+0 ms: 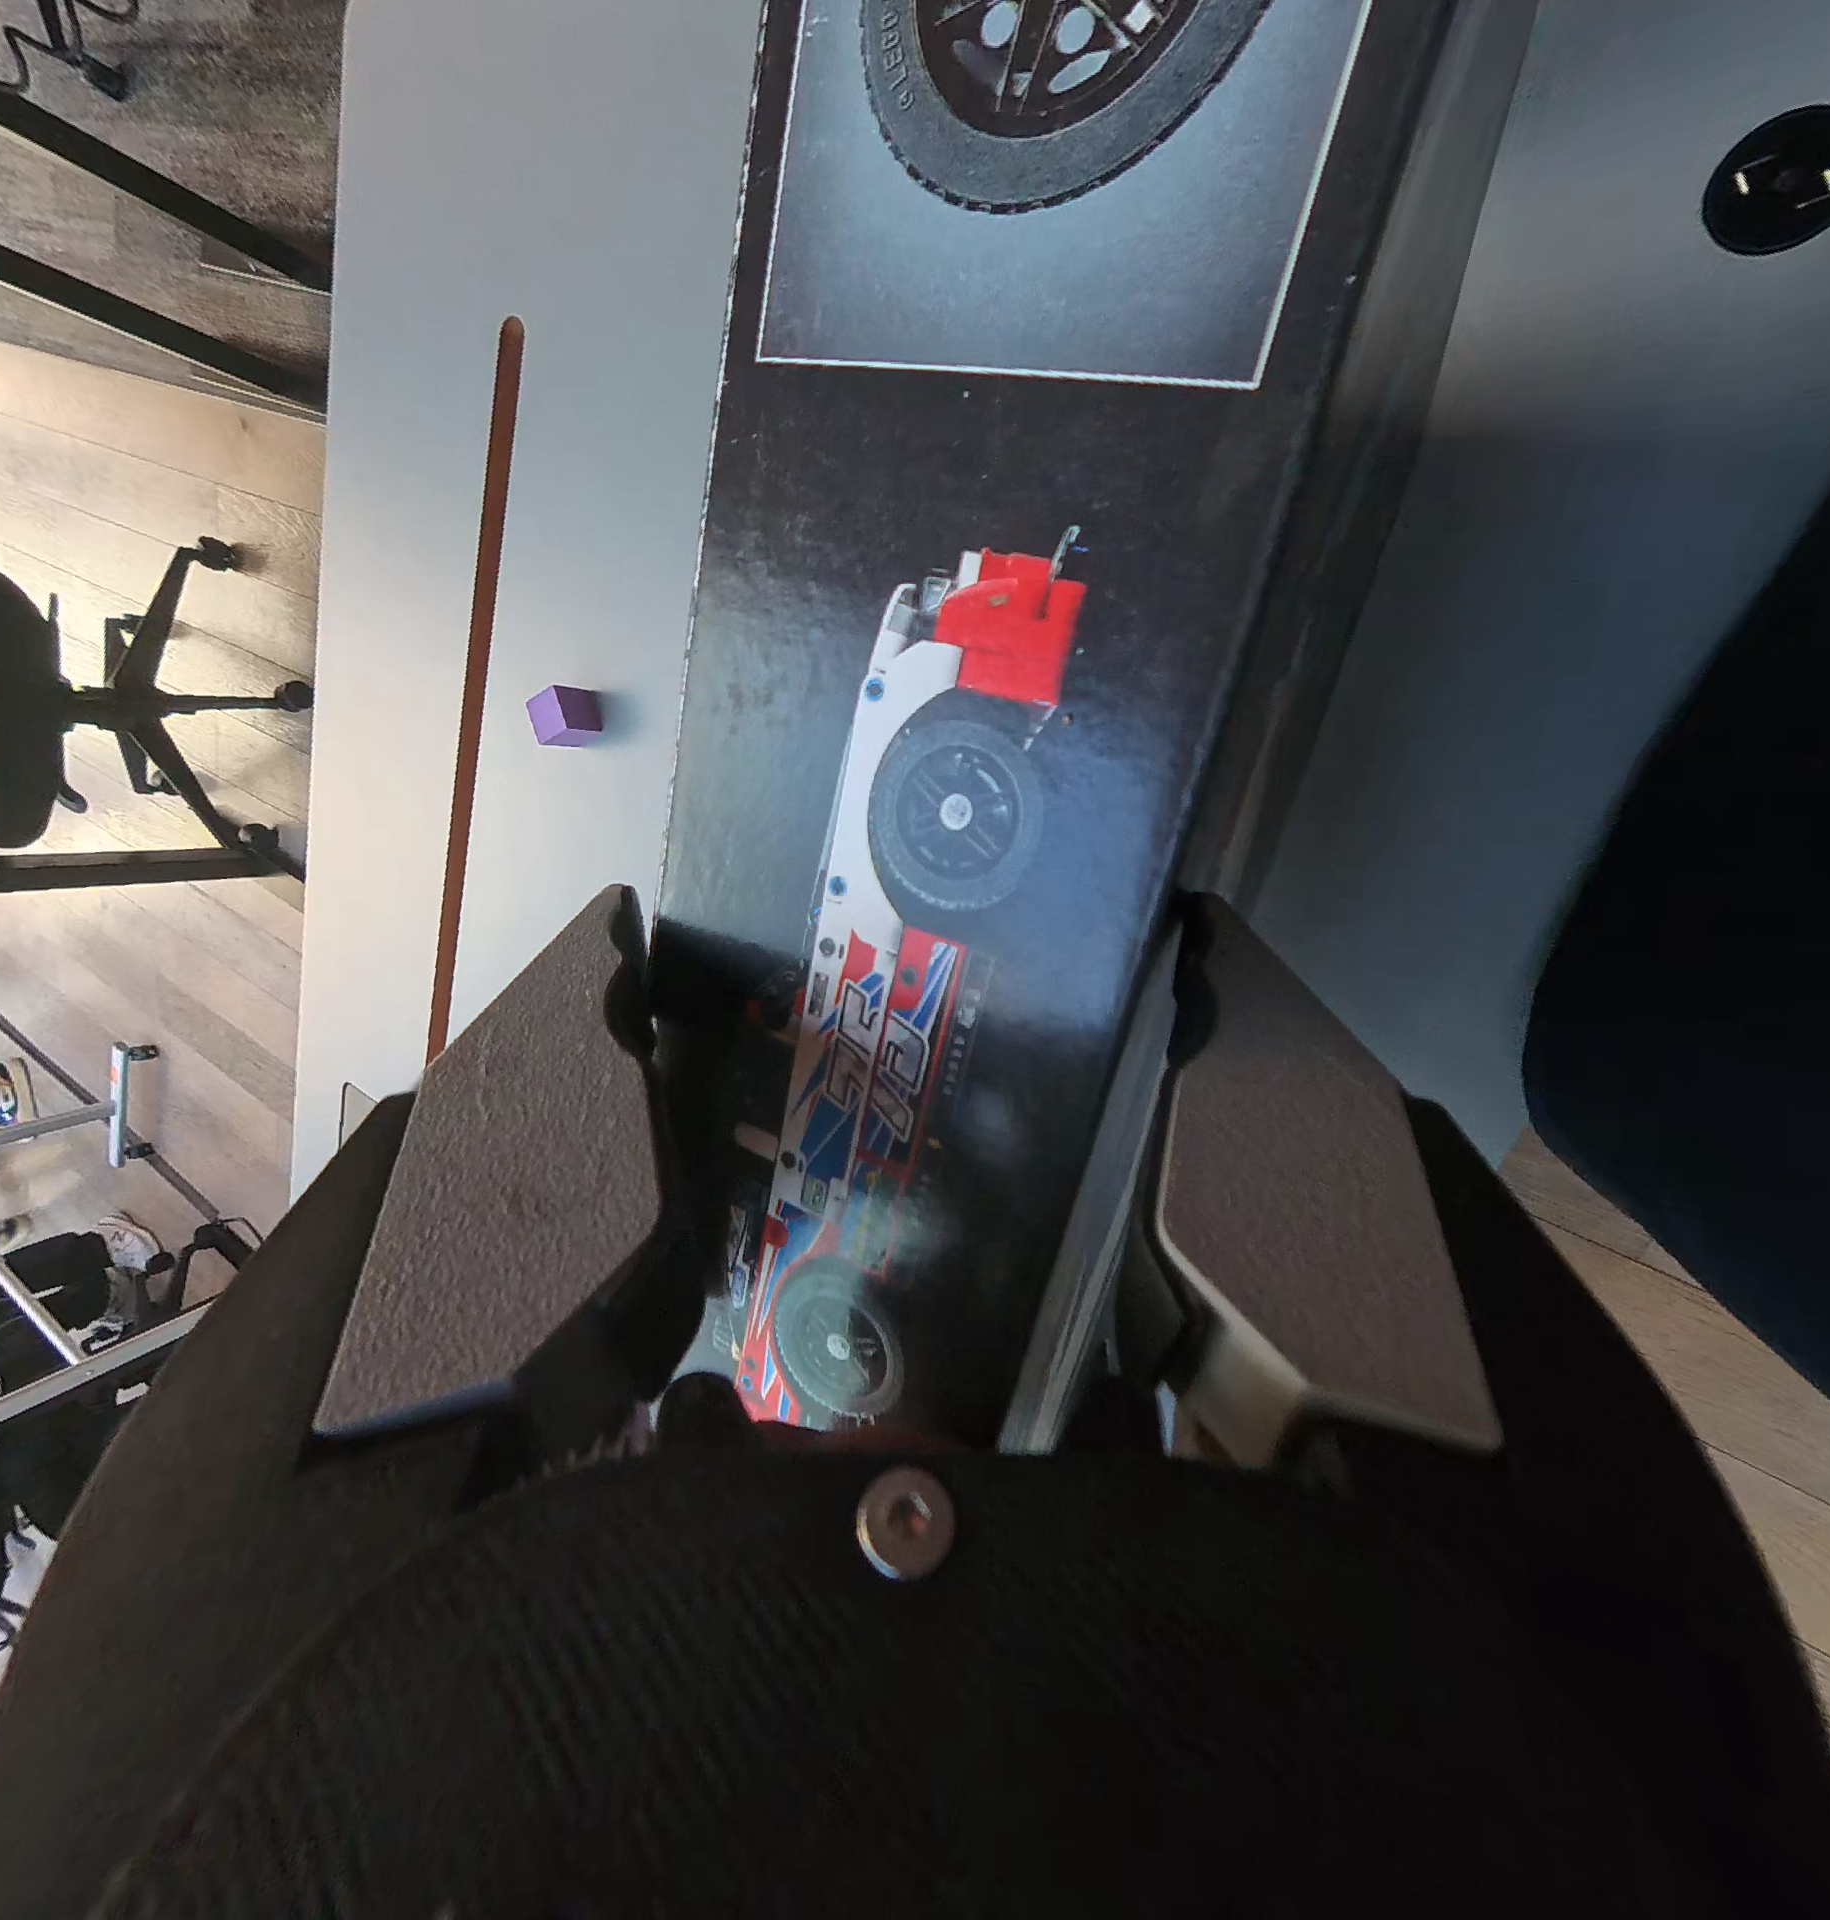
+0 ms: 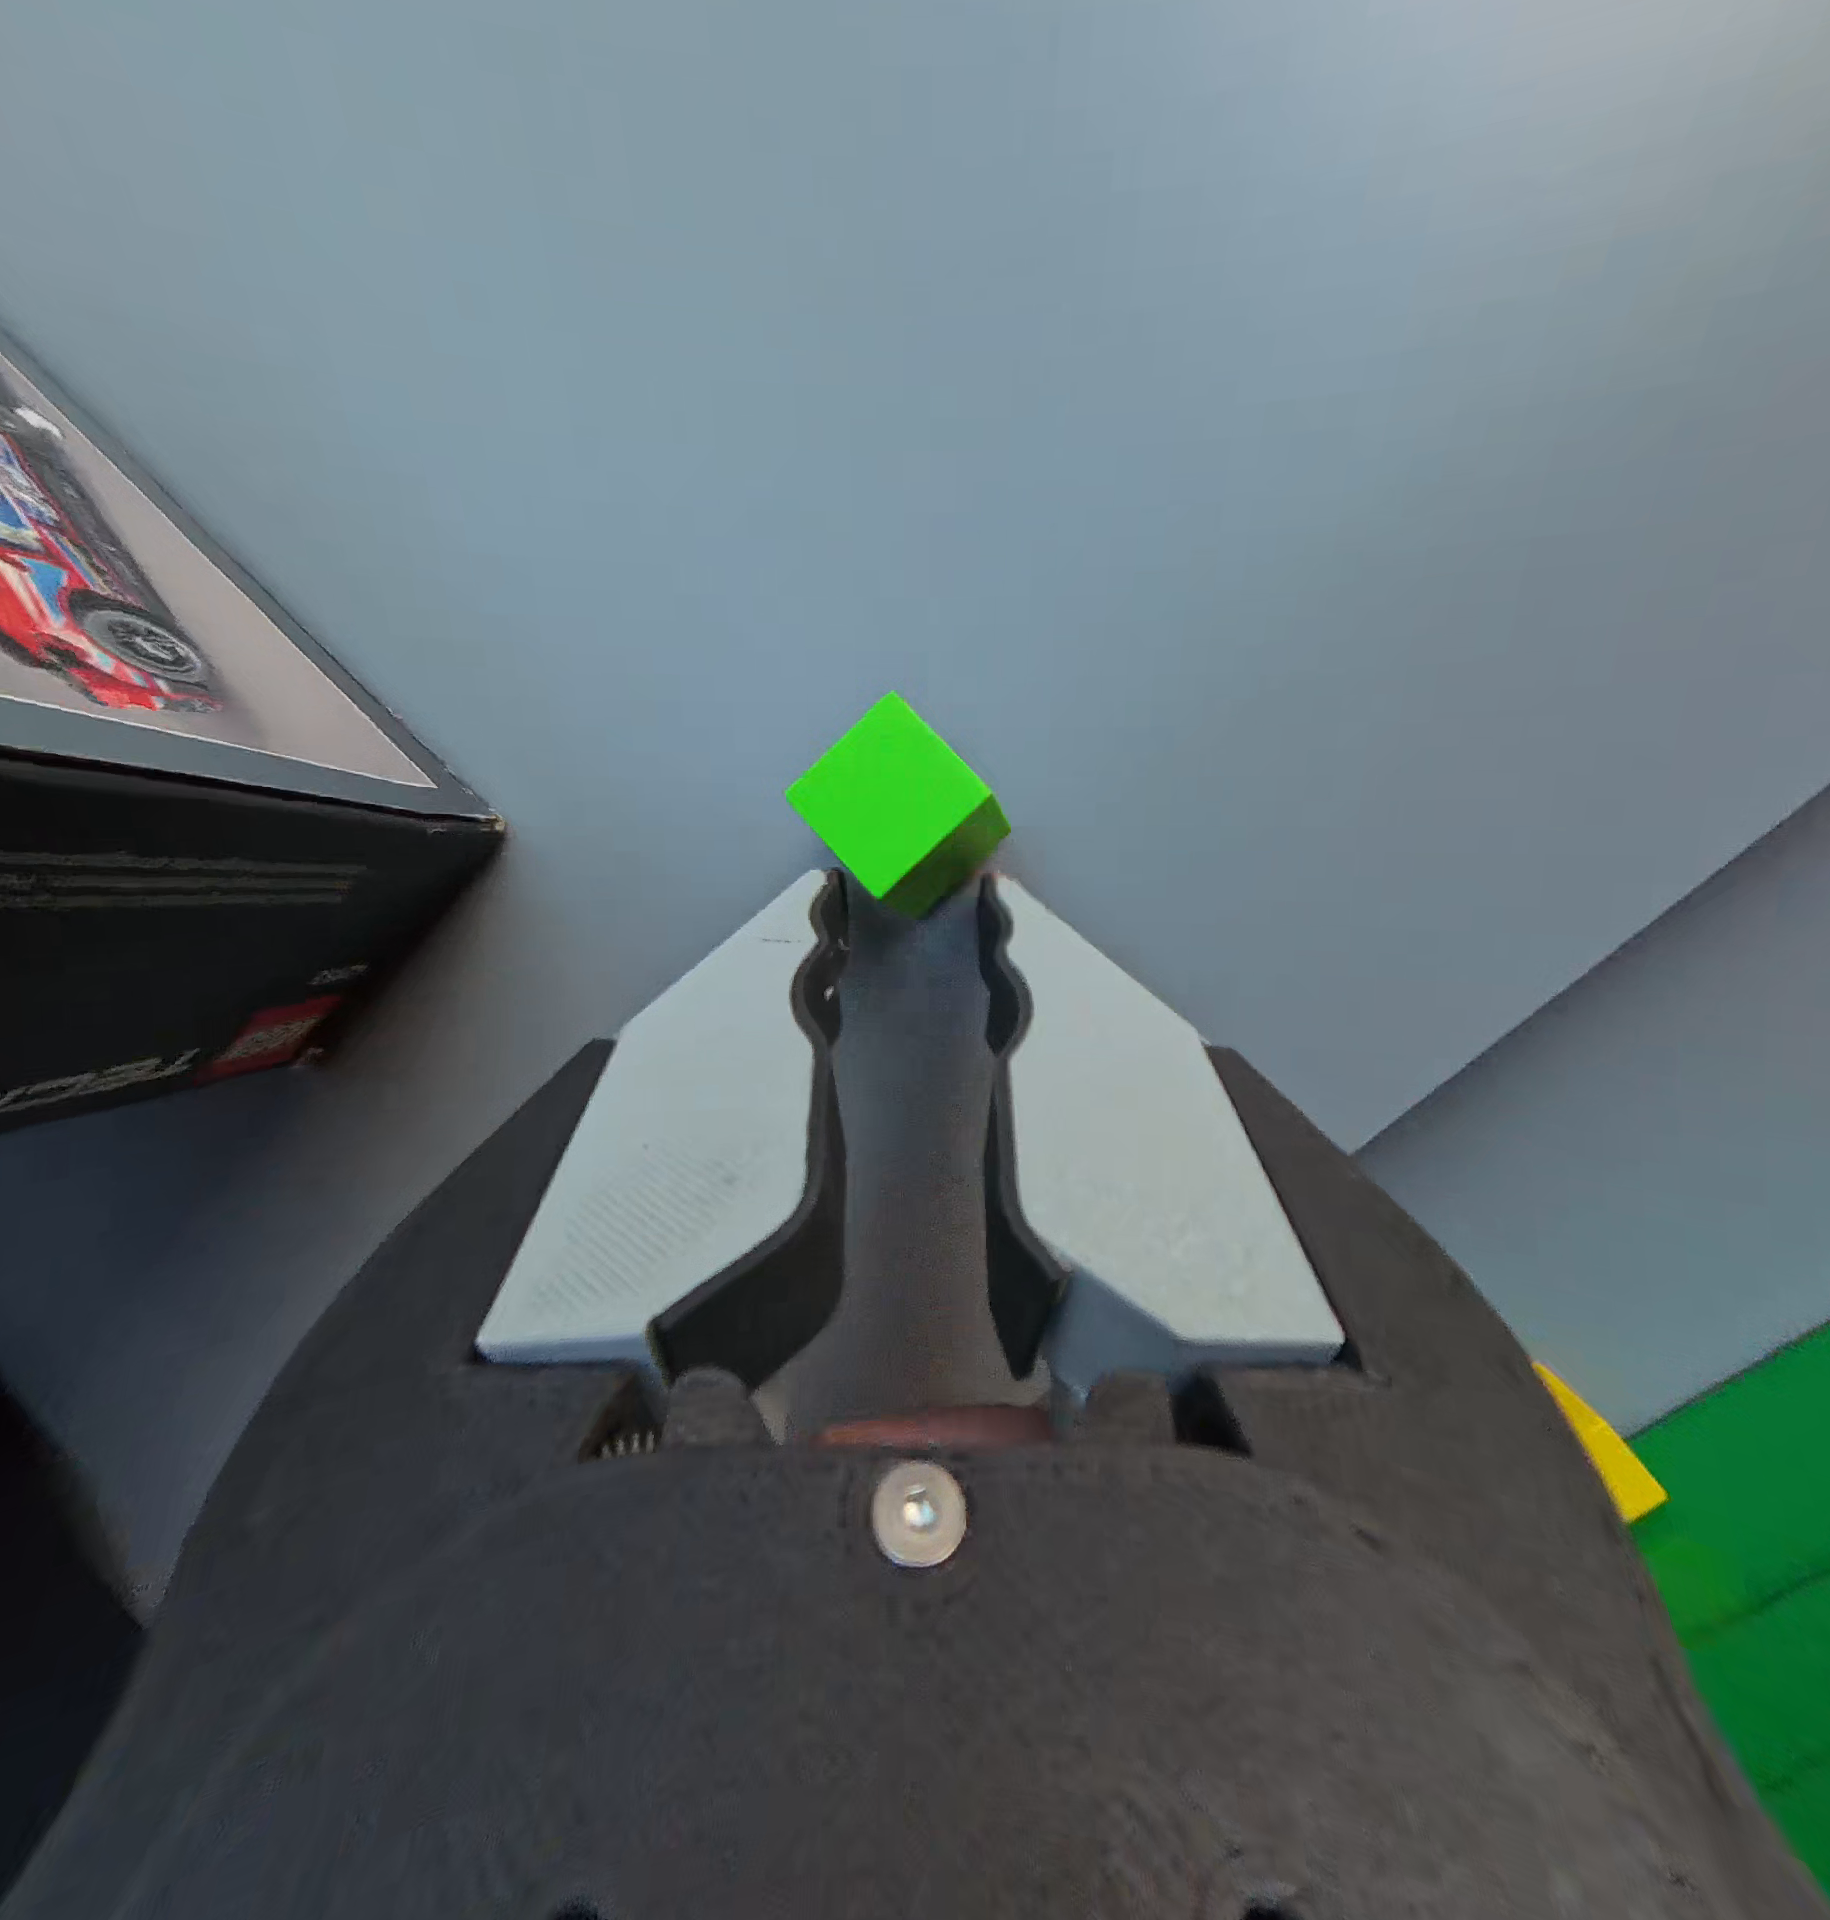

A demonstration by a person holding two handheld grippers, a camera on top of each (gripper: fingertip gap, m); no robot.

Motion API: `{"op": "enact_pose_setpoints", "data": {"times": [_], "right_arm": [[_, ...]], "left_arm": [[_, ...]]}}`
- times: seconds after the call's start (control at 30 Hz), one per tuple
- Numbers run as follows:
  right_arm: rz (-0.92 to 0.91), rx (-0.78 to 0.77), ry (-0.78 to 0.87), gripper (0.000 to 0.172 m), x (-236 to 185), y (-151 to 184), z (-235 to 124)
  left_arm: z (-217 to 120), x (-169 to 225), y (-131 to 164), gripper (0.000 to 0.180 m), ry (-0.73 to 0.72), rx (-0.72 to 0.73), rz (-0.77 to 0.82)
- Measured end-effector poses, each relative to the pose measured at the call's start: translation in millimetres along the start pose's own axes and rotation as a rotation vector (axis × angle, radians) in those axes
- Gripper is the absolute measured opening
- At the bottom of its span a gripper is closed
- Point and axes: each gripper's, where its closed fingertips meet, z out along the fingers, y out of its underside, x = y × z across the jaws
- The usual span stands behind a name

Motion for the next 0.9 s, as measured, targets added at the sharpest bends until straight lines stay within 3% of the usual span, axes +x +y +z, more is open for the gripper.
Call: {"op": "enact_pose_setpoints", "data": {"times": [0.23, 0.43, 0.53, 0.6, 0.67, 0.8, 0.9], "right_arm": [[-0.064, -0.001, 0.001, 0.034, -3, 5, -16], [-0.267, -0.036, -0.042, 0.053, 7, -15, -19], [-0.41, -0.118, -0.085, 0.046, 3, -17, -7], [-0.451, -0.178, -0.119, 0.029, -1, -12, -1], [-0.449, -0.2, -0.124, 0.028, -2, -12, -1], [-0.328, -0.046, -0.145, 0.028, -5, -40, -44], [-0.169, 0.215, -0.232, 0.028, -22, -90, -121]], "left_arm": [[-21, -2, -13, 0.093, -0.011, 0.095, -0.065], [-56, 20, -10, 0.097, 0.066, 0.118, -0.126], [-75, 36, -15, 0.093, 0.125, 0.189, -0.202], [-82, 40, -16, 0.089, 0.135, 0.223, -0.255], [-83, 38, -11, 0.08, 0.109, 0.228, -0.301], [-92, 20, 6, 0.061, -0.032, 0.209, -0.374], [-107, 7, 8, 0.047, -0.09, 0.285, -0.451]]}}
